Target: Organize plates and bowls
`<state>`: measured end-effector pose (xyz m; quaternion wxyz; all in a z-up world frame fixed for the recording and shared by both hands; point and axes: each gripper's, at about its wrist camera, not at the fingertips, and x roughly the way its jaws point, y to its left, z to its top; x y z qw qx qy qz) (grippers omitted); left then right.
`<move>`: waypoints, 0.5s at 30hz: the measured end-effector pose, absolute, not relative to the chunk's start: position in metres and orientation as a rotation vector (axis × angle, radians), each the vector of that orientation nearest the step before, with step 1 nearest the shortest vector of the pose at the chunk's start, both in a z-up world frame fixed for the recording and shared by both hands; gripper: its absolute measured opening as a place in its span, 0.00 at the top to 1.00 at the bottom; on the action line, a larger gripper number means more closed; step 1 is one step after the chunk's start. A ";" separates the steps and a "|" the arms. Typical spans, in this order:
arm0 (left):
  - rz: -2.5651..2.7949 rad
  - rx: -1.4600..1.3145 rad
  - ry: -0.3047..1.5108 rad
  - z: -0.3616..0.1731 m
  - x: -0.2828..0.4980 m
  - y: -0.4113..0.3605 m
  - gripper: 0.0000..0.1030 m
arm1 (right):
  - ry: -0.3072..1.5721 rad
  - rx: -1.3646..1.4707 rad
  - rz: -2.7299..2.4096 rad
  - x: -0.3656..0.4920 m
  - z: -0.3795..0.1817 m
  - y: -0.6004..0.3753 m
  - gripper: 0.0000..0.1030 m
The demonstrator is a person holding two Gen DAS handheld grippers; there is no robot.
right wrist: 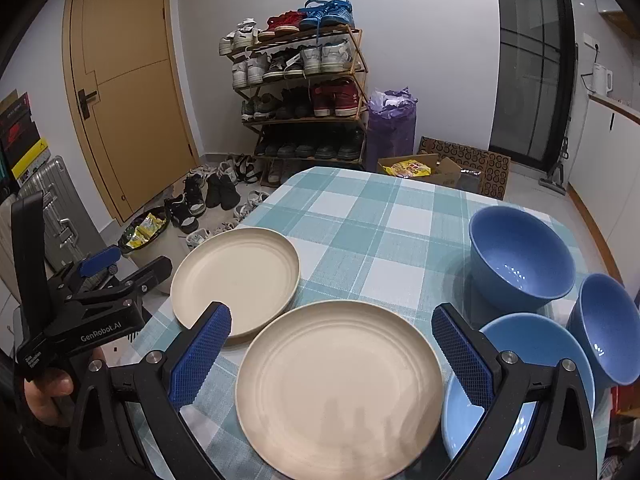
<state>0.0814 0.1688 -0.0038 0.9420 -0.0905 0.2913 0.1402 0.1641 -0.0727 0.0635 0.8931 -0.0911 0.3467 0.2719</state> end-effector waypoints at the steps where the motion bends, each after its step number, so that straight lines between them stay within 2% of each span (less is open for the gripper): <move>1: 0.289 -0.187 0.596 -0.004 0.081 0.171 0.00 | 0.718 -0.191 0.566 0.165 0.065 -0.070 0.01; 15: 0.347 -0.222 0.628 -0.024 0.088 0.198 0.00 | 0.766 -0.195 0.586 0.188 0.052 -0.035 0.01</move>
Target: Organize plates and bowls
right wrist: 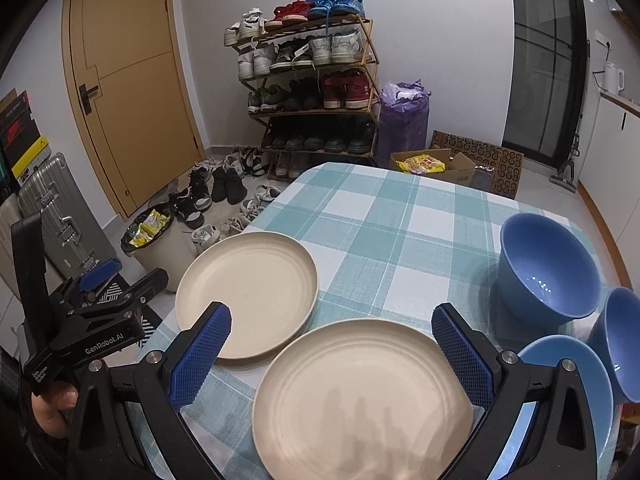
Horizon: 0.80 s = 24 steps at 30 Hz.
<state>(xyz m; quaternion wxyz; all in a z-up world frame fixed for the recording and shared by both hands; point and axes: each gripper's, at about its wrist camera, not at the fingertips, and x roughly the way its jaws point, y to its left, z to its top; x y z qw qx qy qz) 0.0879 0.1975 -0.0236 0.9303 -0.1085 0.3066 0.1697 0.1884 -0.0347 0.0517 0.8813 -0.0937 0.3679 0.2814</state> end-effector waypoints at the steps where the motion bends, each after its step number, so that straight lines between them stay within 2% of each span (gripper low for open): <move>1: 0.348 -0.228 0.631 -0.025 0.088 0.199 0.00 | 0.771 -0.198 0.587 0.190 0.050 -0.033 0.01; 24: 0.369 -0.280 0.735 -0.067 0.106 0.219 0.00 | 0.866 -0.271 0.604 0.225 0.002 0.025 0.01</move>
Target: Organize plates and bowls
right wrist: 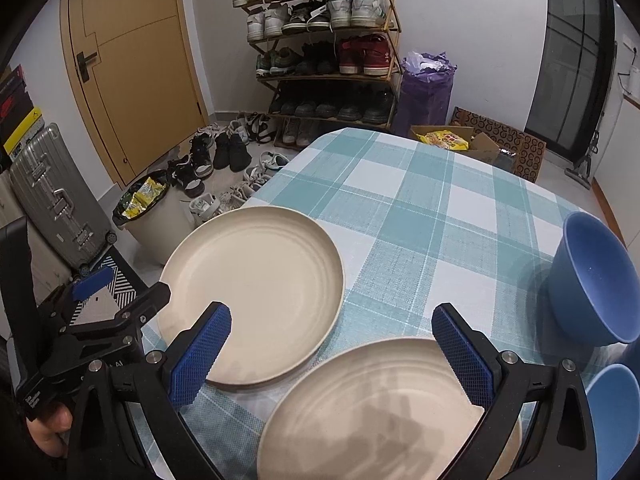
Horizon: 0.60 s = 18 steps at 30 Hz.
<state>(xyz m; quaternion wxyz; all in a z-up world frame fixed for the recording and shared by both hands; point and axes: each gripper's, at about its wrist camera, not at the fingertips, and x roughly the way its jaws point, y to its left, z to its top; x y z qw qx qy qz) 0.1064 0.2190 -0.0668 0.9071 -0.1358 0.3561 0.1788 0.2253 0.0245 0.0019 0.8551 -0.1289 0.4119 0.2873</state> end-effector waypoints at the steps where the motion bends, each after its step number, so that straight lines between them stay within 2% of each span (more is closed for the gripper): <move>1: 0.372 -0.283 0.741 -0.069 0.107 0.219 0.00 | 0.869 -0.271 0.603 0.227 0.000 0.026 0.01; 18: 0.337 -0.358 0.798 -0.091 0.114 0.230 0.04 | 0.977 -0.274 0.609 0.258 -0.034 0.050 0.01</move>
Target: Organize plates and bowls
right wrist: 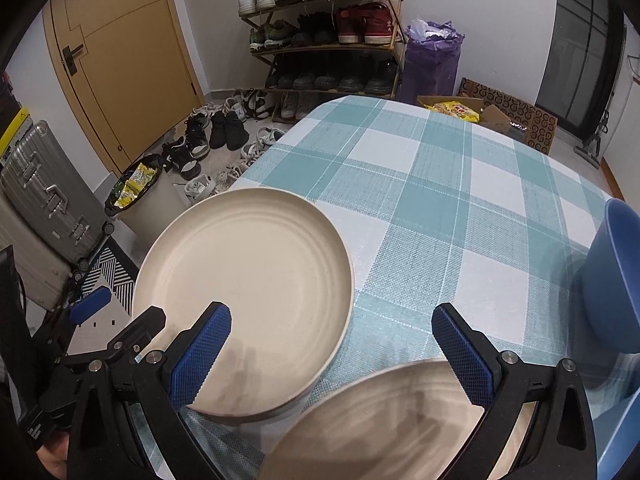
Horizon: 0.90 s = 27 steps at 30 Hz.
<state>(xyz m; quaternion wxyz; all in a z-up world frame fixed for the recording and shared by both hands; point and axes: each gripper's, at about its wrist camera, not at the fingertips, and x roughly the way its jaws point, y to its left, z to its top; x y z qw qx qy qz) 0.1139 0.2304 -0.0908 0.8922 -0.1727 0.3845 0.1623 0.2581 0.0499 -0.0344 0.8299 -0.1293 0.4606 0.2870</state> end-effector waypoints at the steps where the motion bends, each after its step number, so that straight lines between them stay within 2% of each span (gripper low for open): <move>1: 0.334 -0.360 0.797 -0.091 0.114 0.231 0.04 | 0.981 -0.276 0.611 0.259 -0.036 0.051 0.01; 9: 0.303 -0.367 0.806 -0.095 0.115 0.230 0.11 | 1.022 -0.278 0.606 0.269 -0.051 0.059 0.03; 13: 0.298 -0.374 0.814 -0.098 0.115 0.232 0.18 | 1.050 -0.295 0.610 0.273 -0.060 0.062 0.17; 19: 0.289 -0.387 0.834 -0.105 0.116 0.234 0.35 | 1.069 -0.311 0.607 0.278 -0.069 0.062 0.31; 22: 0.298 -0.382 0.831 -0.105 0.115 0.234 0.38 | 1.074 -0.320 0.608 0.280 -0.072 0.063 0.37; 27: 0.312 -0.376 0.826 -0.105 0.114 0.236 0.48 | 1.072 -0.322 0.615 0.281 -0.073 0.063 0.46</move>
